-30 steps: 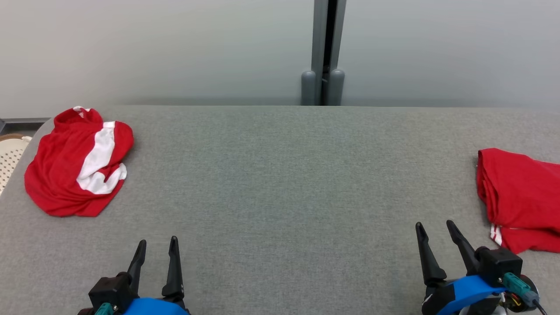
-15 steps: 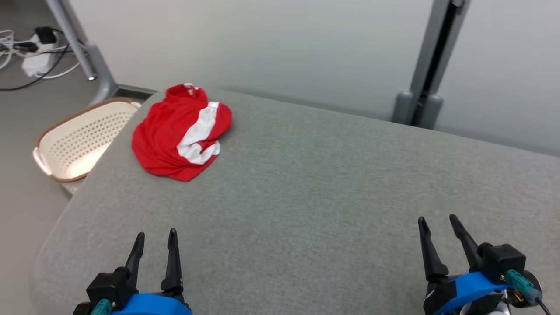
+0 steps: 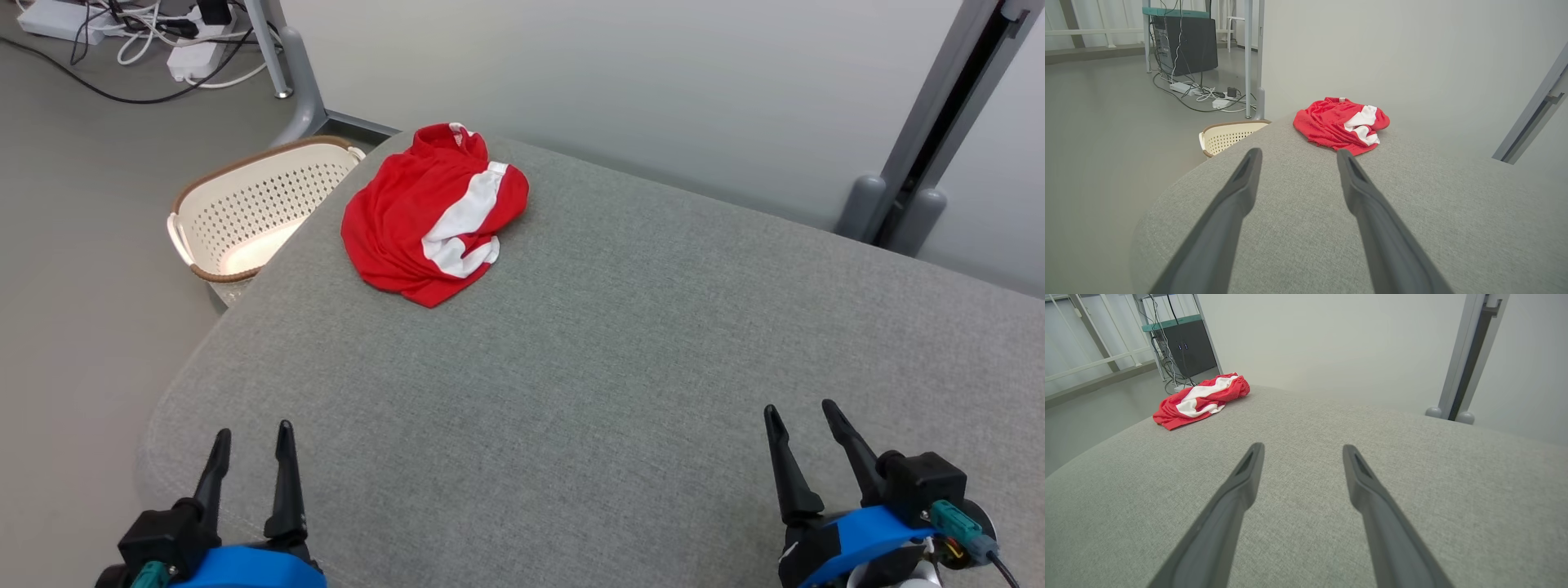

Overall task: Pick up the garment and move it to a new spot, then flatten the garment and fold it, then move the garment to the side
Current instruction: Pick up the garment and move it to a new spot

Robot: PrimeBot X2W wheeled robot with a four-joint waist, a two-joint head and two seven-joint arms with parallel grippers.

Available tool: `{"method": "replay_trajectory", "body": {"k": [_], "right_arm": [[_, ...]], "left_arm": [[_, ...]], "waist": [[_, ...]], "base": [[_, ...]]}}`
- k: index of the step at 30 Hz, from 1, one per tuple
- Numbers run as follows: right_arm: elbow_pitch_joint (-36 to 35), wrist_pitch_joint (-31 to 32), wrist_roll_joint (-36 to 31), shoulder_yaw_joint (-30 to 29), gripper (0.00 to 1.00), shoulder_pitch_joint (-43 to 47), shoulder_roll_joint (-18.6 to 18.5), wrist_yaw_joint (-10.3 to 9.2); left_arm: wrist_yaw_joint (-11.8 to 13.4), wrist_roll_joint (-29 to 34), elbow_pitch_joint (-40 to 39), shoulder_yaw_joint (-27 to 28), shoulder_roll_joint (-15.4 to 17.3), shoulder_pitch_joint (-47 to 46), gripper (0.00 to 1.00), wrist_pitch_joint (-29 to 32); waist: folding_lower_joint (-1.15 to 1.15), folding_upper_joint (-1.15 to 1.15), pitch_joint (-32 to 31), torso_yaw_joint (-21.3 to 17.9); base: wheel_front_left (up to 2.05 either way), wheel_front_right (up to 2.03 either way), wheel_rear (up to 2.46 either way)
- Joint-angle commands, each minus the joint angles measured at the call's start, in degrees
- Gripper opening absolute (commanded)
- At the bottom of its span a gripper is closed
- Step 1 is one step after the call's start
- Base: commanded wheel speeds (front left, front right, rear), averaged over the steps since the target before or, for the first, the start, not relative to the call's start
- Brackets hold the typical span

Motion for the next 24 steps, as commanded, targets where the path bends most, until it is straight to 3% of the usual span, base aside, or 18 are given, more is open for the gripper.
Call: {"method": "replay_trajectory", "body": {"k": [1,9,17,19,24], "right_arm": [[-0.4,0.04,-0.41,0.09,1.0,-0.52,-0.14,0.0],[-3.74,2.04,-4.07,-1.51,1.0,-2.98,-0.15,0.0],[-10.53,5.57,-8.61,0.24,1.0,-6.14,-0.15,0.0],[-12.85,6.06,-8.66,0.87,1.0,-7.05,-0.13,0.0],[-19.35,8.09,-10.63,2.59,1.0,-9.21,-0.14,0.0]], "left_arm": [[0.29,-0.03,-0.44,0.3,0.47,-0.4,1.0,-0.27],[0.31,-0.19,-5.05,3.37,5.82,-8.47,1.0,2.36],[-1.86,-1.43,-7.92,7.98,16.52,-26.48,1.0,9.22],[-2.67,-1.0,-6.69,7.36,19.2,-31.26,1.0,11.53],[-4.01,-5.49,-0.27,8.2,21.24,-43.19,1.0,16.24]], "waist": [[0.0,0.0,0.2,-0.24],[0.0,0.0,4.78,-4.0],[0.0,0.0,13.9,-10.44],[0.0,0.0,16.48,-11.99],[0.0,0.0,23.51,-15.42]], "base": [[0.0,0.0,0.0],[0.0,0.0,0.0],[0.0,0.0,0.0],[0.0,0.0,0.0],[0.0,0.0,0.0]]}}
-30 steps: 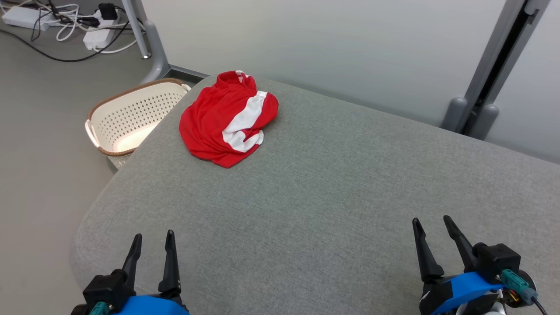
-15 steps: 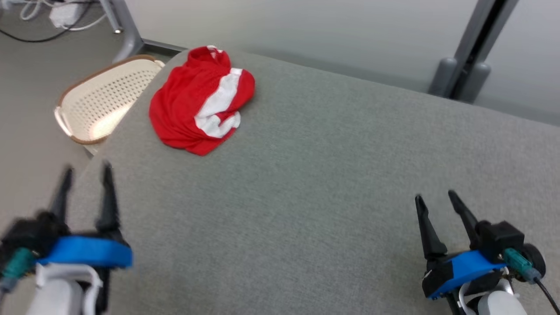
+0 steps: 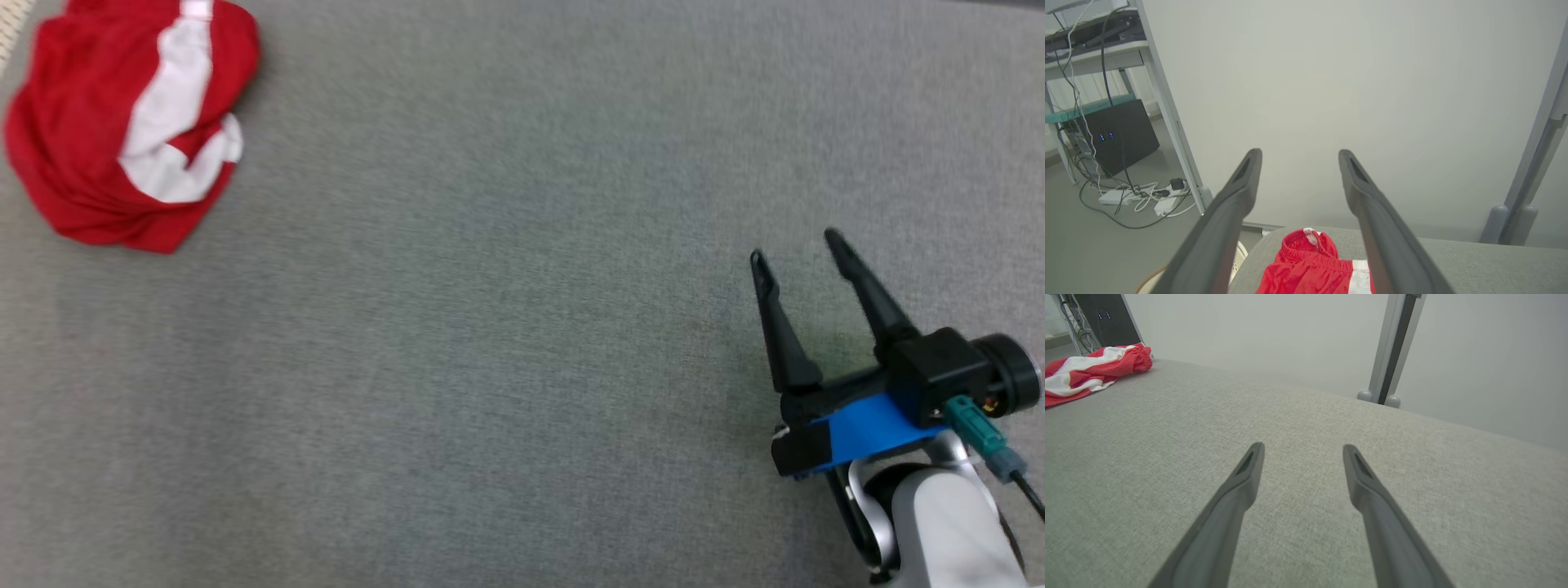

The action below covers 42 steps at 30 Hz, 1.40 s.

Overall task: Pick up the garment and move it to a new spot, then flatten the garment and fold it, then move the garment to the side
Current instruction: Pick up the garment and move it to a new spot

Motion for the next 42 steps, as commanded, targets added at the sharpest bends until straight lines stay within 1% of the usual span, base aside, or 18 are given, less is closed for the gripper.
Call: {"method": "replay_trajectory", "body": {"k": [1,2,4,6,10,16,18,19,20,21,26,31,35,39,42], "right_arm": [[-1.75,0.39,-0.35,0.43,1.0,-1.28,-0.14,0.0],[-3.17,0.73,-0.61,0.97,1.0,-1.63,-0.14,0.0],[-6.04,1.43,-0.86,2.02,1.0,-2.38,-0.13,0.0],[-8.61,1.85,-1.15,3.08,1.0,-2.82,-0.13,0.0],[-12.17,2.4,-1.48,4.3,1.0,-2.98,-0.13,0.0],[-12.97,2.44,-1.24,4.04,1.0,-2.15,-0.13,0.0],[-12.62,2.07,-1.16,4.11,1.0,-2.19,-0.13,0.0],[-12.52,1.88,-0.86,4.12,1.0,-2.3,-0.13,0.0],[-12.38,1.75,-0.72,4.19,1.0,-2.41,-0.13,0.0],[-12.03,1.41,-0.37,4.04,1.0,-2.54,-0.13,0.0],[-10.91,0.56,-0.11,2.99,1.0,-2.63,-0.13,0.0],[-8.47,-0.73,1.06,3.35,1.0,-2.51,-0.12,0.0],[-5.59,-1.85,2.51,3.36,1.0,-1.92,-0.12,0.0],[-1.91,-3.36,3.99,2.69,1.0,-0.59,-0.11,0.0],[0.65,-4.34,5.12,2.08,1.0,0.52,-0.11,0.0]], "left_arm": [[-0.18,-1.54,2.02,0.28,-0.13,-1.8,1.0,1.4],[-0.29,-2.91,4.0,0.53,-0.74,-3.9,1.0,2.39],[-0.56,-4.23,7.37,0.33,-0.79,-7.34,1.0,3.81],[-0.77,-3.86,10.64,-1.21,-0.25,-9.27,1.0,4.9],[-1.36,-4.23,17.1,-4.99,-0.74,-12.19,1.0,6.62],[-1.69,-6.79,23.33,-11.47,-1.95,-14.34,1.0,11.21],[-1.71,-8.43,24.65,-13.67,-1.09,-14.62,1.0,13.62],[-1.57,-9.24,25.31,-14.47,-0.48,-14.79,0.85,14.52],[-1.56,-9.88,25.95,-14.94,0.06,-14.88,0.44,15.13],[-1.55,-10.29,27.67,-15.49,1.14,-15.11,0.0,15.36],[-1.56,-11.26,30.32,-14.66,2.18,-17.35,0.0,12.61],[-1.56,-11.02,30.86,-15.71,2.87,-18.51,0.0,9.97],[-1.57,-10.82,29.01,-17.59,2.98,-18.27,0.0,8.58],[-1.57,-11.05,25.34,-19.61,1.62,-16.82,0.0,8.32],[-1.57,-10.87,21.2,-21.4,0.39,-15.45,0.0,9.03]], "waist": [[-0.01,0.0,2.1,0.08],[-0.01,0.0,3.43,-0.49],[-0.01,0.0,5.92,-1.64],[-0.01,0.0,7.96,-2.6],[-0.01,0.0,10.84,-4.07],[-0.01,0.0,12.92,-5.34],[-0.01,0.0,13.08,-5.9],[-0.01,0.0,13.08,-6.2],[-0.01,0.0,13.02,-6.48],[-0.01,0.0,12.8,-6.97],[-0.01,0.0,11.44,-7.32],[-0.01,0.0,7.71,-7.32],[-0.01,0.0,3.28,-7.66],[-0.01,0.0,-2.34,-8.28],[-0.01,0.0,-6.53,-8.97]], "base": [[0.0,0.0,0.0],[0.0,0.0,0.0],[0.0,0.0,0.0],[0.0,0.0,0.0],[0.0,0.0,0.0],[0.0,0.0,0.0],[0.0,0.0,0.0],[0.0,0.0,0.0],[0.0,0.0,0.0],[0.0,0.0,0.0],[0.0,0.0,0.0],[0.0,0.0,0.0],[0.0,0.0,0.0],[0.0,0.0,0.0],[0.0,0.0,0.0]]}}
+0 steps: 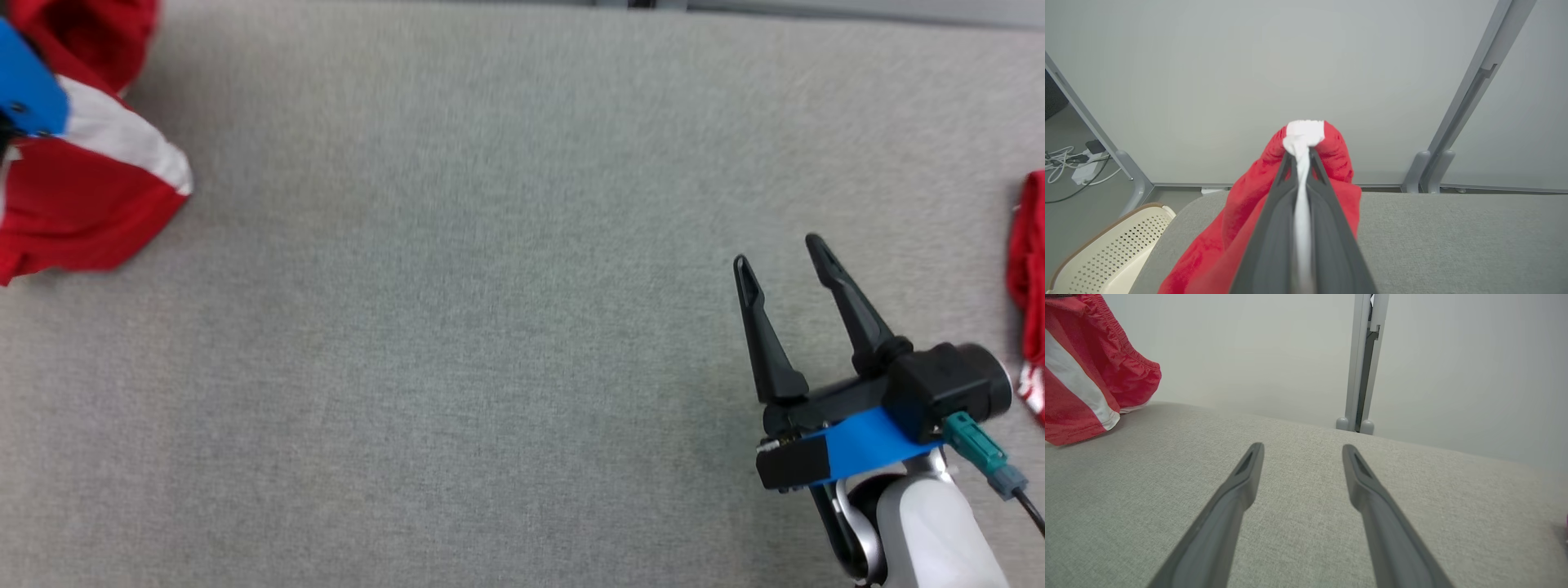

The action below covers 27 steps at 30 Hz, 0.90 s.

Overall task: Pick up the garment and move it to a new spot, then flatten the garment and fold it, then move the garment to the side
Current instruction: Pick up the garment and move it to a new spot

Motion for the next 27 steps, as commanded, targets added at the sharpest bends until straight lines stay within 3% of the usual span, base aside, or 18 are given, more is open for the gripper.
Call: {"method": "replay_trajectory", "body": {"k": [1,8,13,16,19,22,27], "right_arm": [[1.19,-0.65,0.63,-0.4,1.0,1.18,-0.08,0.0],[5.13,-2.12,1.98,-2.12,1.0,3.84,-0.07,0.0],[6.47,-2.72,2.55,-3.94,1.0,5.58,-0.09,0.0],[6.83,-3.06,2.68,-5.68,1.0,6.42,-0.08,0.0],[6.94,-3.34,2.8,-6.75,1.0,6.58,-0.06,0.0],[7.07,-3.61,3.01,-6.87,1.0,6.54,-0.06,0.0],[7.54,-3.93,3.09,-6.64,1.0,5.74,-0.07,0.0]], "left_arm": [[-0.04,0.32,-2.66,-1.35,-0.87,1.33,0.0,0.31],[0.07,-0.17,-14.97,-6.16,-4.63,4.88,0.0,1.68],[2.37,-1.73,-23.5,-8.53,-10.79,7.12,0.0,2.47],[4.98,-2.66,-26.08,-9.45,-15.6,9.43,0.0,0.92],[7.42,-4.12,-25.35,-10.41,-20.77,13.34,0.0,-1.16],[11.43,-5.12,-21.58,-9.35,-23.82,17.79,0.0,-5.17],[14.98,-6.45,-12.24,-8.43,-25.79,24.47,0.0,-11.05]], "waist": [[0.01,0.0,-4.36,-2.81],[0.01,0.0,-11.02,-5.3],[0.01,0.0,-14.2,-8.1],[0.01,0.0,-15.08,-9.22],[0.01,0.0,-14.76,-10.07],[0.01,0.0,-14.03,-10.86],[0.01,0.0,-12.04,-11.29]], "base": [[0.0,0.0,0.0],[0.0,0.0,0.0],[0.0,0.0,0.0],[0.0,0.0,0.0],[0.0,0.0,0.0],[0.0,0.0,0.0],[0.0,0.0,0.0]]}}
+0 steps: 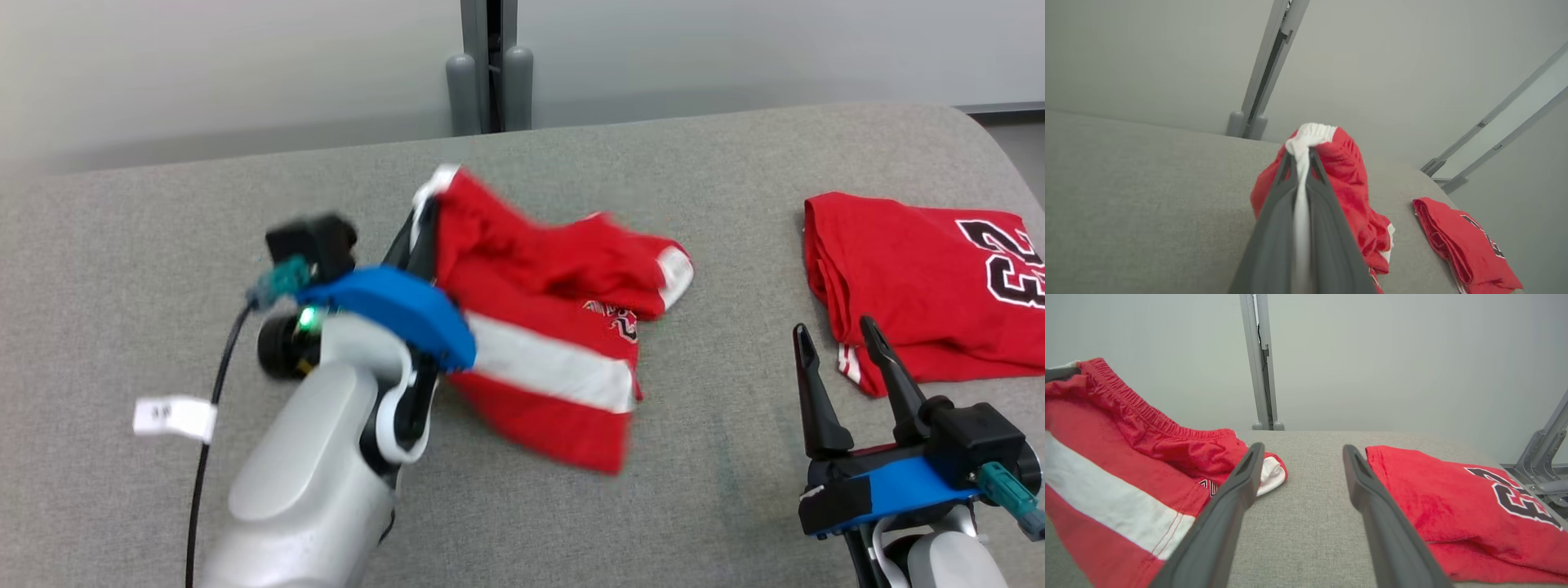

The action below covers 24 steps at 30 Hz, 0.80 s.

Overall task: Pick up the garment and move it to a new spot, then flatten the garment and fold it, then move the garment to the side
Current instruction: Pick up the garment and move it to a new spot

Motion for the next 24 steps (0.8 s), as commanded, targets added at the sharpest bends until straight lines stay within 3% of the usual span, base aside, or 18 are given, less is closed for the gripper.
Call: {"method": "replay_trajectory", "body": {"k": [1,11,12,13,15,24], "right_arm": [[0.12,-0.39,0.19,0.08,1.0,-0.44,-0.06,0.0],[0.84,-0.77,-1.19,-0.07,1.0,-1.61,-0.06,0.0],[0.92,-0.78,-1.12,0.1,1.0,-1.75,-0.06,0.0],[0.97,-0.77,-1.08,0.28,1.0,-1.94,-0.07,0.0],[1.02,-0.82,-1.04,0.73,1.0,-2.48,-0.07,0.0],[2.6,-1.17,-1.84,1.49,1.0,-3.38,-0.07,0.0]], "left_arm": [[0.49,0.14,1.33,0.66,0.23,0.91,0.0,-1.09],[-1.38,0.93,15.12,1.5,2.31,3.77,0.0,-8.38],[-1.84,0.85,15.88,1.3,2.13,3.81,0.06,-8.9],[-2.21,0.87,16.53,1.11,1.97,3.78,0.31,-9.42],[-3.23,0.6,17.39,1.17,1.72,3.6,1.0,-10.65],[-4.41,5.08,15.64,2.34,4.81,5.03,1.0,-14.35]], "waist": [[0.0,0.0,0.41,0.22],[0.0,0.0,3.04,2.49],[0.0,0.0,3.21,2.7],[0.0,0.0,3.39,2.87],[0.0,0.0,3.69,3.13],[0.0,0.0,1.59,4.2]], "base": [[0.0,0.0,0.0],[0.0,0.0,0.0],[0.0,0.0,0.0],[0.0,0.0,0.0],[0.0,0.0,0.0],[0.0,0.0,0.0]]}}
